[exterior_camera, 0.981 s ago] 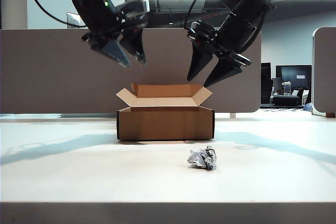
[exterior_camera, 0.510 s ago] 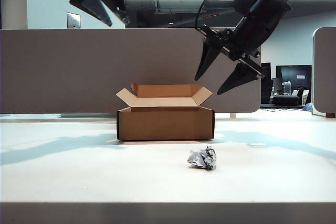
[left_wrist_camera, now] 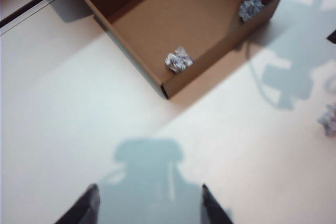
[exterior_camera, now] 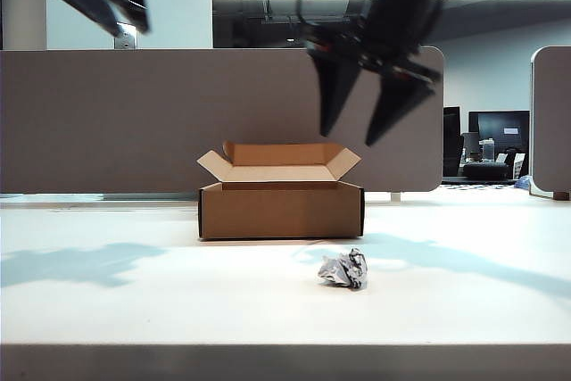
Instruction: Pick up all the paper balls on the table and put them in the paper box.
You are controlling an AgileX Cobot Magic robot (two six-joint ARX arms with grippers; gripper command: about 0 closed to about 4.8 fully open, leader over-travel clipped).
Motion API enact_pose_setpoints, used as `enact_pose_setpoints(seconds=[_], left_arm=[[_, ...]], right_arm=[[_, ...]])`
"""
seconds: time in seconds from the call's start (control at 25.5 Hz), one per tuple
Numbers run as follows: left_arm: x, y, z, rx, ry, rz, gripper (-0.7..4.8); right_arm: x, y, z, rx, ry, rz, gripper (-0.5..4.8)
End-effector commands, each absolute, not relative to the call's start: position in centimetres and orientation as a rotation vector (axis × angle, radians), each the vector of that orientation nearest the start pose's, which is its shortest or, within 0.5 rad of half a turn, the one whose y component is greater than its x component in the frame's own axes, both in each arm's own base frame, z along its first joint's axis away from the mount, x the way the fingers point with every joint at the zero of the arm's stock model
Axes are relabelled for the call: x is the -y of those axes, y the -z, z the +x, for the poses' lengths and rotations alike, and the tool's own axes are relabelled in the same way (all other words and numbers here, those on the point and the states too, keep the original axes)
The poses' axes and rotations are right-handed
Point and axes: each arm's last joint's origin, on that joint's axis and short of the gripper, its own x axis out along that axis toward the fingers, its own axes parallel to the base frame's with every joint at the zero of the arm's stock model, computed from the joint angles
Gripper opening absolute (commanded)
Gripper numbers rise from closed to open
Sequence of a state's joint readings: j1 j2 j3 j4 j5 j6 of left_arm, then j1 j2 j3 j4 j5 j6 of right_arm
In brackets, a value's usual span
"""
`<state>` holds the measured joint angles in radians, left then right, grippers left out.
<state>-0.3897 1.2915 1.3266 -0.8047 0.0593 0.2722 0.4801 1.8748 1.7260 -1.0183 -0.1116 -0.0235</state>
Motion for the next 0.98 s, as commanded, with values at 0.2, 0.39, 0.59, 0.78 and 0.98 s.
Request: enact_pose_setpoints(seconds=[0.2, 0.39, 0.59, 0.78, 0.98], left_arm=[[7.2, -35.2, 16.8, -0.649, 0.510, 0.283, 2.37], [5.6, -36.2, 13.0, -0.597, 0.511, 0.263, 2.37], [4.3, -37.5, 9.7, -0.475, 0.505, 0.242, 2.37], [3.7, -37.5, 8.2, -0.476, 0.504, 0.241, 2.37], [3.6, -37.2, 8.0, -0.504, 0.504, 0.243, 2.37]], right_arm=[[-22.4, -26.5, 30.3, -1.203, -0.445, -0.511, 3.35], [-22.7, -23.7, 29.4, -1.268, -0.435, -0.450, 3.37], [-22.4, -21.2, 28.7, -1.341, -0.439, -0.391, 3.37], [-22.5, -20.6, 28.6, -1.362, -0.444, -0.351, 3.37], [-22.6, -19.5, 28.8, -1.411, -0.426, -0.335, 3.37]])
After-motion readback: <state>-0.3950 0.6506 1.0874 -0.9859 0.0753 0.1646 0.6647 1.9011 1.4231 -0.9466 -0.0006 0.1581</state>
